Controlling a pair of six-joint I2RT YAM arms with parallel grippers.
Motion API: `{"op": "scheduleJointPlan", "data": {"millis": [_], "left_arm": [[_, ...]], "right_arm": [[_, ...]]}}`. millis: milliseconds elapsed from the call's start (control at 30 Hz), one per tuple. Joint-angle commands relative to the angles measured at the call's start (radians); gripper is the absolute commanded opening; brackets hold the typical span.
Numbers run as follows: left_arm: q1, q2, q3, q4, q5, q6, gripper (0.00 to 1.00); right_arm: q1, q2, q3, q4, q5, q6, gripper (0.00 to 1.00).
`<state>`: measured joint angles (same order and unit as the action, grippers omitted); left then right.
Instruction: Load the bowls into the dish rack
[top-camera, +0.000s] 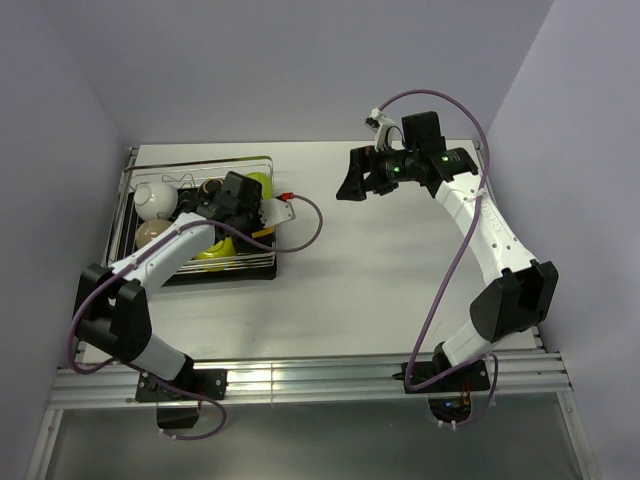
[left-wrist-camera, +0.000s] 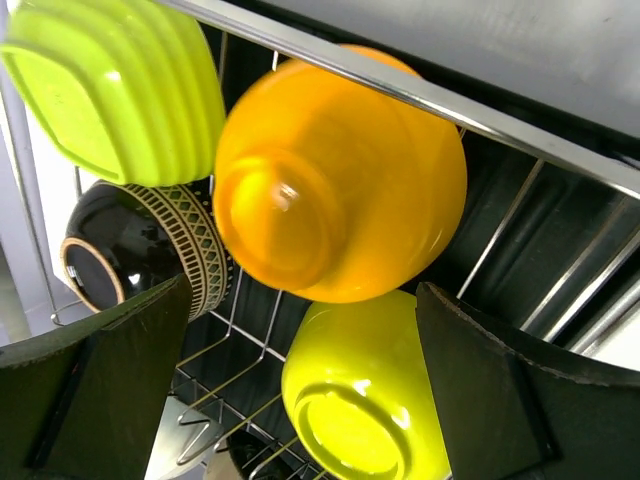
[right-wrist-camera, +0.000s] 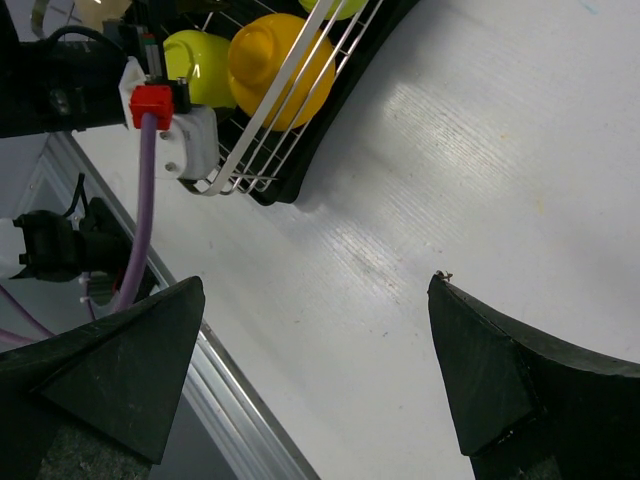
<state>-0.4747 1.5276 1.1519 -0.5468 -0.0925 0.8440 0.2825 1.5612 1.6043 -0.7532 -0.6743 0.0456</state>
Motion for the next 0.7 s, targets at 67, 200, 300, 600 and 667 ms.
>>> {"op": "scheduleJointPlan", "data": {"millis": [67, 200, 300, 600, 667], "left_arm": [[-0.005, -0.067, 0.097, -0.073, 0.071, -0.034, 0.99], [-0.005, -0.087, 0.14, -0.126, 0.102, -0.063, 1.0], [-0.005, -0.116, 0.175, -0.139, 0.132, -0.098, 0.99], [-0.002, -0.097, 0.38, -0.157, 0.264, -0.411, 0.99], [-0.002, -0.061, 0.488, -0.186, 0.283, -0.526, 1.0]], "right_arm": [[-0.008, 0.007, 0.043, -0.003, -0.007, -0.013, 1.0], [-0.008, 0.002, 0.048, -0.009, -0.01, -0.023, 1.0], [-0.009, -0.004, 0.052, -0.023, -0.005, -0.035, 1.0], [-0.062, -0.03, 0.043, -0.038, 0.01, -0.07, 1.0], [-0.085, -0.046, 0.028, -0.037, 0.019, -0.073, 1.0]]}}
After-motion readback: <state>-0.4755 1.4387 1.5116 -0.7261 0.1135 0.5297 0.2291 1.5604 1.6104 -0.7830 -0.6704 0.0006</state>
